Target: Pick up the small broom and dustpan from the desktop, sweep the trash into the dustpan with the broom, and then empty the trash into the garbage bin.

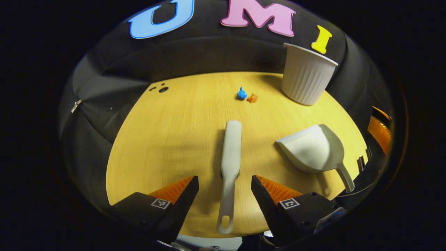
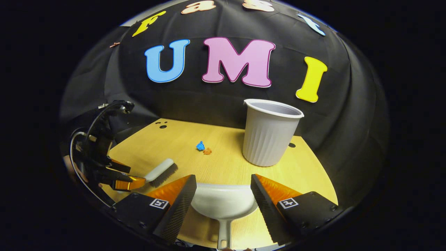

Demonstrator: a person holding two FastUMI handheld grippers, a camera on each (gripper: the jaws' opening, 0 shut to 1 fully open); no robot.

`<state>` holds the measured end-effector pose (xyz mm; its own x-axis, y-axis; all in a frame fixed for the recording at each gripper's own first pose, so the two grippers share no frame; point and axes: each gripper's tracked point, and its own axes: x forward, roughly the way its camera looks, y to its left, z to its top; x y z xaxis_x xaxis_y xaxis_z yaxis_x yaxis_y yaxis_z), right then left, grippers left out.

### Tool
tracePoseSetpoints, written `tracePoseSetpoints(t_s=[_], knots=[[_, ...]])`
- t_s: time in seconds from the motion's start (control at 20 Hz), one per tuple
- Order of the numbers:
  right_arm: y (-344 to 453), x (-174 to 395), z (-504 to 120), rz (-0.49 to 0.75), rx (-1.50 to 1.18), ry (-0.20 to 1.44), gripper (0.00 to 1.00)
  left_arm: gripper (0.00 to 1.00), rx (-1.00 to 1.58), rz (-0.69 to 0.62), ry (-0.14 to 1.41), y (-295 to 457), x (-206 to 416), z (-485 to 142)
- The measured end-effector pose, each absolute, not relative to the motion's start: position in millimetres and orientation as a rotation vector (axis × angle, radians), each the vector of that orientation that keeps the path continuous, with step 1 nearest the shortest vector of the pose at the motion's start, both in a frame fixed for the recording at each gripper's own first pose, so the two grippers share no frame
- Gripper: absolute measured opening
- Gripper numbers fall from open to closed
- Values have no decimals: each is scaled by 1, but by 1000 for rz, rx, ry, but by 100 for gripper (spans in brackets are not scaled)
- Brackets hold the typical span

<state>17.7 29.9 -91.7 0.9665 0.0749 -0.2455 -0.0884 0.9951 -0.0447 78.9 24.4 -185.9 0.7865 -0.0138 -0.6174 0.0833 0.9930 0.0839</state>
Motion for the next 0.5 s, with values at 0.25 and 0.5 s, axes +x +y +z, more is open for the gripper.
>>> tracePoseSetpoints(t_s=[0.25,0.5], knots=[[23,22,-117,66,-30,315,98,97,166,-71,794,22,102,-216],[16,22,-140,47,11,391,98,95,201,-78,896,20,117,-241]])
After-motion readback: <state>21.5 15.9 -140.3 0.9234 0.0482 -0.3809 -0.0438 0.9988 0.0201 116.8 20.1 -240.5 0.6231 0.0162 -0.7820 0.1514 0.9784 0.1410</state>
